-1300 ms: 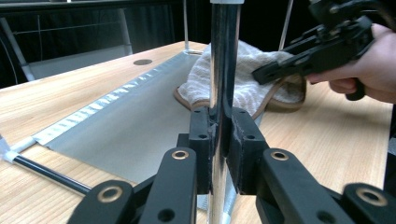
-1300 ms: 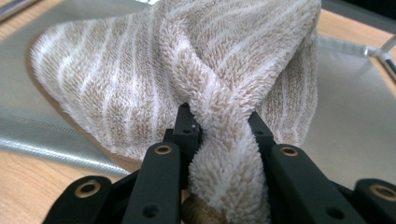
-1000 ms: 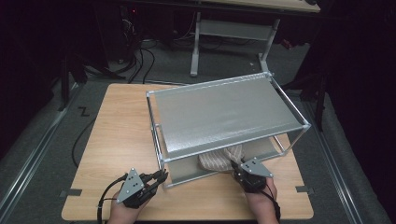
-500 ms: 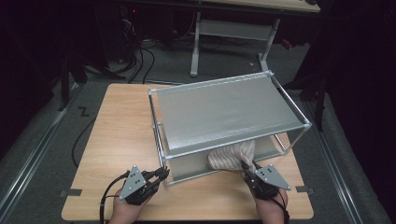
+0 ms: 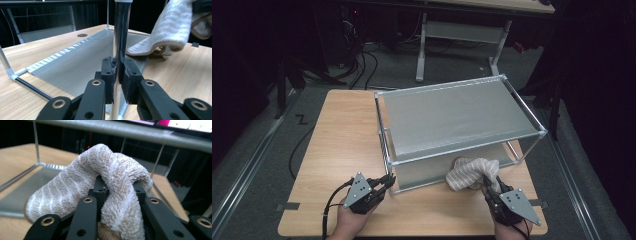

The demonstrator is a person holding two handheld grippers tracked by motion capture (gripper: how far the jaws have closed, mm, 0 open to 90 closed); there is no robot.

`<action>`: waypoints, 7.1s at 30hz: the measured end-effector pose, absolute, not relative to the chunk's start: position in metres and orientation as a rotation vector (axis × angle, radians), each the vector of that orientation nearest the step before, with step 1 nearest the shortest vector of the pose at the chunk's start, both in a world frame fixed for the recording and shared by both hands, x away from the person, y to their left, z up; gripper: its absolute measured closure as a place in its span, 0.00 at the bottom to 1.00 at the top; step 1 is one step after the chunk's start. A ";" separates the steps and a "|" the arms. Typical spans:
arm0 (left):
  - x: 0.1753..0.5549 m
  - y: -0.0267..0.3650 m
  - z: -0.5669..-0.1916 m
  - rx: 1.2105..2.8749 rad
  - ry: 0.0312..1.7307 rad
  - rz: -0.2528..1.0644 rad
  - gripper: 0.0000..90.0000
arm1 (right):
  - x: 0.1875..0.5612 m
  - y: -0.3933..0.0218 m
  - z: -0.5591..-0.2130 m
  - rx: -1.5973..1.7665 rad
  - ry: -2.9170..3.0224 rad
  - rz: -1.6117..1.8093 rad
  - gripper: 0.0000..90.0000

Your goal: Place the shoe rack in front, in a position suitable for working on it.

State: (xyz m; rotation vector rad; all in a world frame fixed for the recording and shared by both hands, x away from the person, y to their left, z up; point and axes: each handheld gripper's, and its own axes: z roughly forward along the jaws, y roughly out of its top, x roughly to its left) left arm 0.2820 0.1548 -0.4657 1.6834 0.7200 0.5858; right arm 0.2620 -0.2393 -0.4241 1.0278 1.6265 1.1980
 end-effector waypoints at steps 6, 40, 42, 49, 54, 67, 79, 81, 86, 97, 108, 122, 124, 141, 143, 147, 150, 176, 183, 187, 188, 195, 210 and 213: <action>0.282 0.154 -0.466 1.684 0.720 0.588 0.89 | 0.251 -0.246 -0.406 1.010 1.518 1.238 0.81; 0.269 0.154 -0.467 1.690 0.690 0.602 0.89 | 0.258 -0.221 -0.281 0.779 1.223 1.414 0.80; 0.268 0.154 -0.467 1.689 0.690 0.599 0.89 | 0.263 -0.217 -0.276 0.772 1.219 1.422 0.80; 0.259 0.156 -0.467 1.700 0.684 0.610 0.89 | 0.282 -0.199 -0.263 0.743 1.218 1.451 0.80; 0.254 0.159 -0.467 1.698 0.688 0.620 0.89 | 0.303 -0.183 -0.279 0.772 1.294 1.441 0.80; 0.247 0.167 -0.467 1.695 0.707 0.644 0.89 | 0.341 -0.170 -0.329 0.877 1.487 1.361 0.72; 0.247 0.167 -0.467 1.697 0.704 0.645 0.88 | 0.332 -0.170 -0.340 0.886 1.576 1.329 0.57; 0.247 0.166 -0.467 1.693 0.705 0.643 0.88 | 0.331 -0.172 -0.344 0.891 1.582 1.331 0.55; 0.248 0.166 -0.467 1.696 0.702 0.643 0.88 | 0.323 -0.178 -0.353 0.881 1.550 1.356 0.49; 0.248 0.166 -0.468 1.697 0.708 0.645 0.88 | 0.315 -0.181 -0.336 0.840 1.434 1.405 0.39; 0.249 0.166 -0.468 1.699 0.703 0.641 0.88 | 0.360 -0.181 -0.319 0.957 1.453 1.340 0.46; 0.247 0.165 -0.469 1.698 0.712 0.652 0.88 | 0.342 -0.186 -0.369 0.993 1.595 1.324 0.30; 0.247 0.165 -0.469 1.693 0.710 0.648 0.88 | 0.341 -0.185 -0.373 0.989 1.589 1.329 0.30; 0.239 0.161 -0.471 1.712 0.659 0.657 0.88 | 0.342 -0.196 -0.386 0.976 1.471 1.326 0.56; 0.238 0.161 -0.471 1.715 0.655 0.659 0.88 | 0.344 -0.199 -0.386 0.977 1.474 1.330 0.58; 0.237 0.160 -0.471 1.716 0.653 0.659 0.88 | 0.347 -0.206 -0.385 0.990 1.475 1.312 0.58; 0.236 0.160 -0.471 1.722 0.647 0.664 0.88 | 0.351 -0.213 -0.384 1.008 1.465 1.299 0.59; 0.227 0.170 -0.472 1.709 0.670 0.671 0.88 | 0.388 -0.291 -0.381 1.135 1.333 1.159 0.56; 0.229 0.170 -0.472 1.711 0.669 0.664 0.88 | 0.383 -0.285 -0.382 1.142 1.330 1.184 0.55; 0.230 0.169 -0.471 1.710 0.669 0.660 0.88 | 0.381 -0.280 -0.383 1.137 1.331 1.196 0.55; 0.230 0.169 -0.471 1.711 0.666 0.662 0.88 | 0.381 -0.278 -0.383 1.135 1.334 1.199 0.56; 0.234 0.169 -0.471 1.711 0.673 0.665 0.88 | 0.375 -0.262 -0.385 1.119 1.346 1.234 0.56; 0.240 0.163 -0.470 1.706 0.667 0.640 0.89 | 0.357 -0.219 -0.388 1.070 1.393 1.308 0.56; 0.240 0.162 -0.470 1.706 0.660 0.638 0.89 | 0.352 -0.210 -0.389 1.049 1.406 1.330 0.56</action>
